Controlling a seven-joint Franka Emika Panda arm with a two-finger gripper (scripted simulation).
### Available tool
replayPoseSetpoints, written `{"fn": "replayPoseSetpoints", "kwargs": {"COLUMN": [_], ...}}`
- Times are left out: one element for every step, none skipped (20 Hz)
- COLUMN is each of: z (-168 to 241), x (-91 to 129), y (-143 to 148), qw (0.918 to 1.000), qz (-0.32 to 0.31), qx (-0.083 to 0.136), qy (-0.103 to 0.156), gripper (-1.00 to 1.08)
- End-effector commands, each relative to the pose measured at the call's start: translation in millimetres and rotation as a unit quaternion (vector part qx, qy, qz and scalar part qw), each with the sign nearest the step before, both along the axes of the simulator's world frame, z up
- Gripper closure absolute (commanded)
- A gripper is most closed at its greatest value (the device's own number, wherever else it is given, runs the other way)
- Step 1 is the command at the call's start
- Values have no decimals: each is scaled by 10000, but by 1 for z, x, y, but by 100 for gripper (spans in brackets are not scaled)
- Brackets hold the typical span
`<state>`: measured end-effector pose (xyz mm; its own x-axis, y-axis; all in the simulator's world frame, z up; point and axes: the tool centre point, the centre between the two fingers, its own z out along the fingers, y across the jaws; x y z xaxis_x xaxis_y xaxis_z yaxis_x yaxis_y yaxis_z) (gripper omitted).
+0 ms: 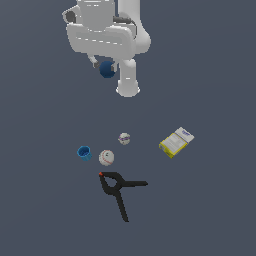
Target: Pick up a designated object from a clutter of objects.
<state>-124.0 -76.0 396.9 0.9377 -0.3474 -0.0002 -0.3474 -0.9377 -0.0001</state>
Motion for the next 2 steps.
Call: {"fn": "replayPoseSetpoints", "kwargs": {"z": [-1,-1], "x": [1,1], "y": [0,0], "qw": [10000,10000], "qz": [2,2], "qx": [-1,-1], "qy": [0,0], "gripper": [108,108]}}
